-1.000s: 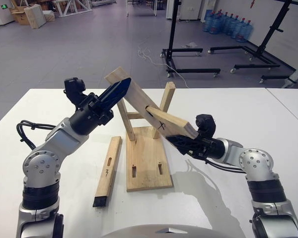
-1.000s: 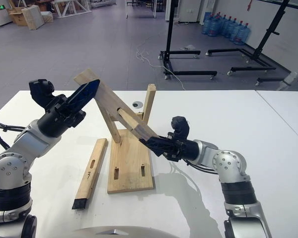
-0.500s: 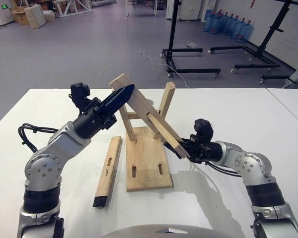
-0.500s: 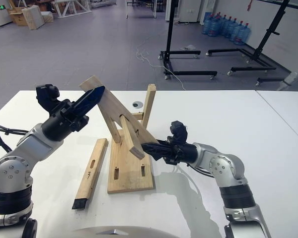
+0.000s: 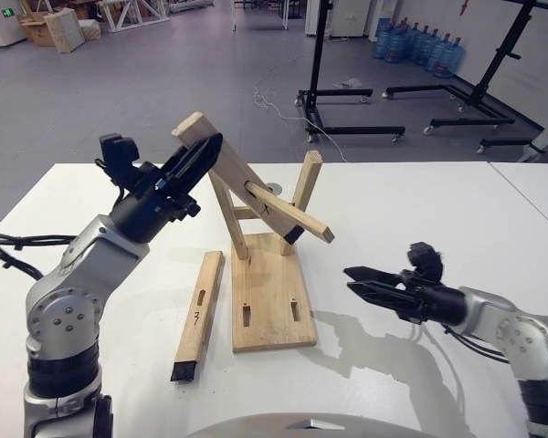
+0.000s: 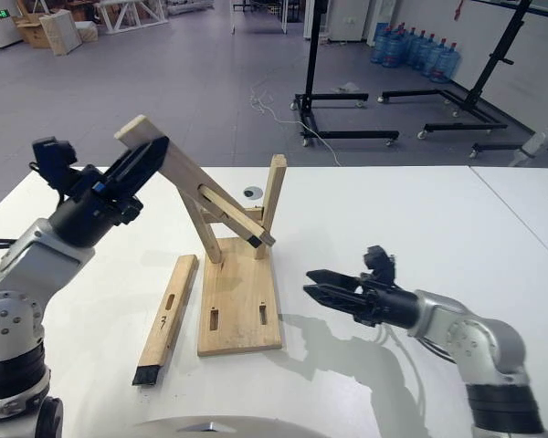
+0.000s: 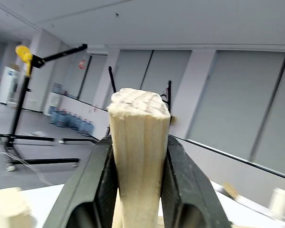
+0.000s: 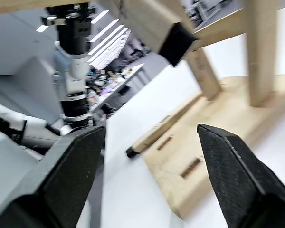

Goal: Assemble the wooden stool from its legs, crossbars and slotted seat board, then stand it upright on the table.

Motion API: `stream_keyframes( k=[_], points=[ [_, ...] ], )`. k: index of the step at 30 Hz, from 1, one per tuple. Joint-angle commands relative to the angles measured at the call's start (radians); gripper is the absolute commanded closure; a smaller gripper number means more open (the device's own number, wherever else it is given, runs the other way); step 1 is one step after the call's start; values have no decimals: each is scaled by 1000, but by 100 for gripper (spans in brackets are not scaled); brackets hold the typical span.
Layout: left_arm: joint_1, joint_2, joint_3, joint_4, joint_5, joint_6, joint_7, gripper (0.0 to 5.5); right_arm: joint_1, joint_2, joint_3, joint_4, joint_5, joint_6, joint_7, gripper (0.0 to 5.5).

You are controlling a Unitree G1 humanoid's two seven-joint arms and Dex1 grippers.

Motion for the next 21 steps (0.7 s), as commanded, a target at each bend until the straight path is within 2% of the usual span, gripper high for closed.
stream_keyframes(
  k=[1,7,10,14,21],
  points=[
    [101,15,7,-150,-26,17,150,449,-39,-48,-42,37,-24,-1,-22,194],
    [268,10,-4,-380,-9,7,510,449,-126,-91,-65,166,-91,-1,-78,194],
    [290,12,-84,-416,34,-47,644,449,-165,-99,-91,230,-104,8,-115,194],
    [394,82,-192,-418,99,-200,683,449,-188,-79,-63,224,-123,22,-146,194],
    [426,334,-272,-418,55,-366,758,449,-11,19,-191,97,-75,42,-308,194]
  ],
)
